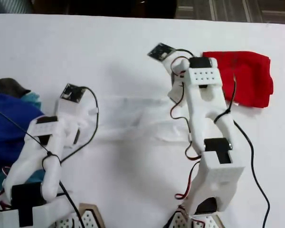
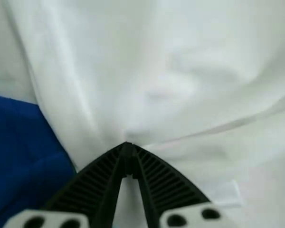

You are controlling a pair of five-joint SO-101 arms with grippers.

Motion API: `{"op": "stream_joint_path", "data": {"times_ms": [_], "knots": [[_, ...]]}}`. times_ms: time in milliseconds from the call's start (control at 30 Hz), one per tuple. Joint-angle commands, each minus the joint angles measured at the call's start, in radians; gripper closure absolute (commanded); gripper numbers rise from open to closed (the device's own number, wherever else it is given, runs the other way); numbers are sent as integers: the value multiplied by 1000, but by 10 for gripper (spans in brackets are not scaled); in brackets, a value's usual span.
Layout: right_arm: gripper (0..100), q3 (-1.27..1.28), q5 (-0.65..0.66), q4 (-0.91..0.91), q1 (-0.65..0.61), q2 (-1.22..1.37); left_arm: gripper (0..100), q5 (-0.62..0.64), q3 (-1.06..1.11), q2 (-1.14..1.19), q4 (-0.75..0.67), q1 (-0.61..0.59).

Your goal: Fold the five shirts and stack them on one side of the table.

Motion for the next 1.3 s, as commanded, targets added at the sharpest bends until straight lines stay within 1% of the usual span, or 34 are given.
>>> {"op": "stream_joint_path", "data": {"times_ms": [0,33,167,267,333,467,567,667,733,833,967,1033,1133,1200,1267], "knots": [[995,-38,-20,90,4,-8,975,6,-7,0,-20,-15],[965,-37,-18,117,2,-8,975,6,-7,0,-20,-15],[975,-21,-23,147,1,-50,975,6,-7,0,-21,-15],[977,74,-23,114,-24,-143,975,6,-7,0,-23,-15],[977,192,-23,48,-51,-213,975,8,-7,0,-23,-15],[977,479,-25,-183,-99,-314,975,8,-7,0,-23,-15],[977,644,-25,-364,-93,-332,975,9,-7,0,-23,-15],[977,732,-23,-463,-50,-331,975,9,-7,0,-23,-15],[977,758,-15,-453,-27,-332,975,9,-7,0,-23,-15],[977,779,-12,-387,-13,-340,975,9,-7,0,-23,-15],[977,815,61,-341,-12,-375,975,6,-15,-8,-11,-12],[977,827,63,-343,-8,-417,975,6,-44,-28,38,-11],[977,822,63,-341,-10,-483,975,12,-140,-106,186,6],[977,819,61,-344,-12,-519,975,12,-214,-178,288,40],[977,819,38,-344,-12,-547,975,12,-269,-249,374,103]]}}
